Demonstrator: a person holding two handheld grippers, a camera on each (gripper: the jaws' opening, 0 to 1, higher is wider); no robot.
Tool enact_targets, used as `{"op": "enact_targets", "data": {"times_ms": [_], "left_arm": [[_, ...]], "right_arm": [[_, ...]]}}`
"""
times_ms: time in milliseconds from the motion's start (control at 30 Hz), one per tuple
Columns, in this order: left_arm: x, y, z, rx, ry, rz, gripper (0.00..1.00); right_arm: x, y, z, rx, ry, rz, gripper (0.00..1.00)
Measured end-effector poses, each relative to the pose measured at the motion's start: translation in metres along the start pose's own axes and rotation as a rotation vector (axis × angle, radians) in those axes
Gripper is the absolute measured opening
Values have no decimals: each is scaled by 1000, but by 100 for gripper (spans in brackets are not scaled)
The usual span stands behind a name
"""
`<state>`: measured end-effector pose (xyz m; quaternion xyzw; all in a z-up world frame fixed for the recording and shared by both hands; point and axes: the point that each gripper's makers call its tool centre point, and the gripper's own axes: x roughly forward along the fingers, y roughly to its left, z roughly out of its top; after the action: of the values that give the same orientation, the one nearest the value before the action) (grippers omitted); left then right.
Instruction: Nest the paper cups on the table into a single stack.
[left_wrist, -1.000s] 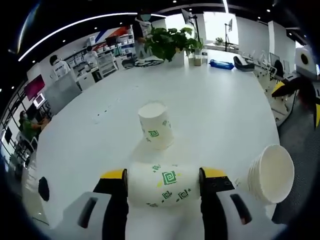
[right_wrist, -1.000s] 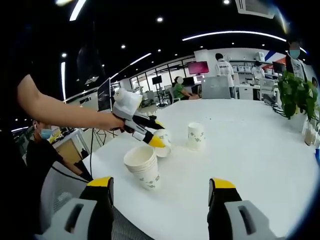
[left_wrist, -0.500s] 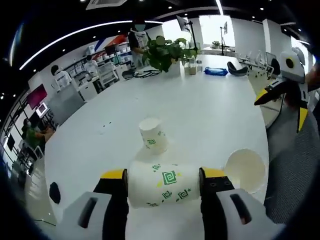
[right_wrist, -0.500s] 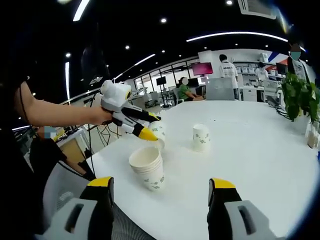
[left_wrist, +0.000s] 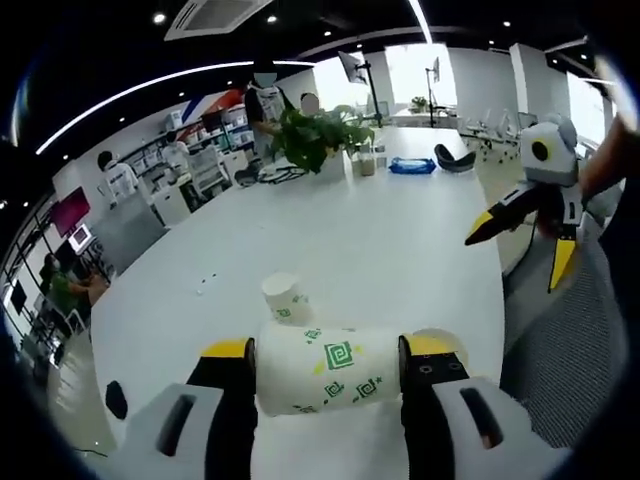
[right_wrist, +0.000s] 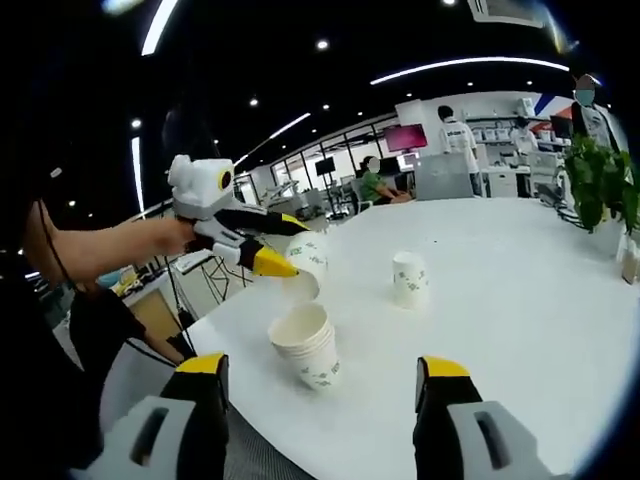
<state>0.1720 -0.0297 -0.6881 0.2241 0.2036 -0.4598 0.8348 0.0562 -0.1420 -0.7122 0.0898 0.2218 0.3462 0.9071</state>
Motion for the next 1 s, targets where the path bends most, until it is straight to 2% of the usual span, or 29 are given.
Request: {"op": "enact_targets", "data": {"times_ms": [400, 600, 867, 1000], "left_arm": [[-23, -23, 21, 13, -42, 1, 56], [-29, -47, 36, 42, -79, -54, 56], [-28, -73, 37, 63, -107, -128, 56], [-27, -86, 38, 78, -116, -163, 56]], "right_arm": [[9, 9, 25, 19, -32, 37, 73], [12, 11, 36, 62, -54, 53, 70], [16, 21, 40, 135, -51, 98, 66], [17, 27, 37, 176, -26, 135, 59]]}}
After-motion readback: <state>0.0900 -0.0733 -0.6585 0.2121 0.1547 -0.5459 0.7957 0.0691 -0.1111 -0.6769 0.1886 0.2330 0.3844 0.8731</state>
